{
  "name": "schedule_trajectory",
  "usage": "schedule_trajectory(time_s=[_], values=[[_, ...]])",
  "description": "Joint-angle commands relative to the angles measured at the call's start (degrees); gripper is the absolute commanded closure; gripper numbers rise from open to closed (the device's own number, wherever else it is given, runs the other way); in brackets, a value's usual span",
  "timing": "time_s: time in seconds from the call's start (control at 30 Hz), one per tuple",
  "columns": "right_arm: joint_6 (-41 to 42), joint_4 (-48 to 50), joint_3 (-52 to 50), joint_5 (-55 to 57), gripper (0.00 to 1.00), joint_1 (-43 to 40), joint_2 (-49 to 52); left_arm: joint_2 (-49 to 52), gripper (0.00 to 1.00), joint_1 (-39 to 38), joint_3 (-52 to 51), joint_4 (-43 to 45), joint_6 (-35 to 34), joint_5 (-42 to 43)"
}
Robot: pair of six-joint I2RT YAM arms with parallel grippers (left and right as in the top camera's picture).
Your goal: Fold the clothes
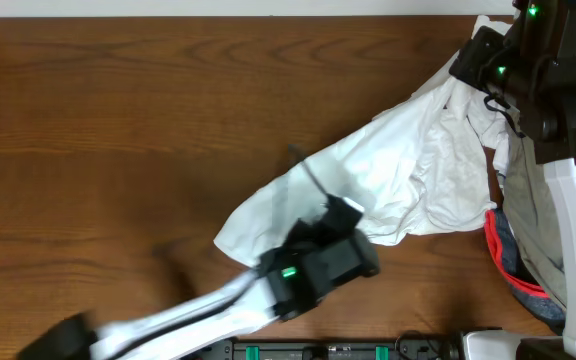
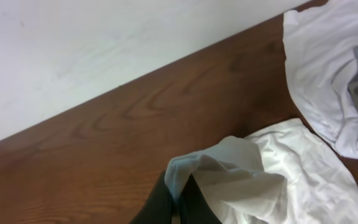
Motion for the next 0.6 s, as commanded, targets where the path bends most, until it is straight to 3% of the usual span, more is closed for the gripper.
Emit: schedule_trajectory(time_s=[0.0,0.13,0.37,0.57], values=[[-1.1,-0.8,1.2,1.8,0.99,-0.8,0.0,-9.4,0.94,1.0,0.5,-5.2,0.5,-1.1],[-1.8,-2.1,1.2,3.7,0.99,-0.8,0.0,-20.4,0.93,3.5,0.5,-11.5,0.5,-1.2],[-2.5,-4.7,1.2,5.1,0.99,-2.3,-0.2,-32.1,0.83,9.4,0.5,-16.5,3.0,-1.6],[-2.9,-7.0,1.2,6.2,0.99,-4.3,-0.2,-35.8,0.94,12.7,0.5,-17.6,3.1,-1.6]])
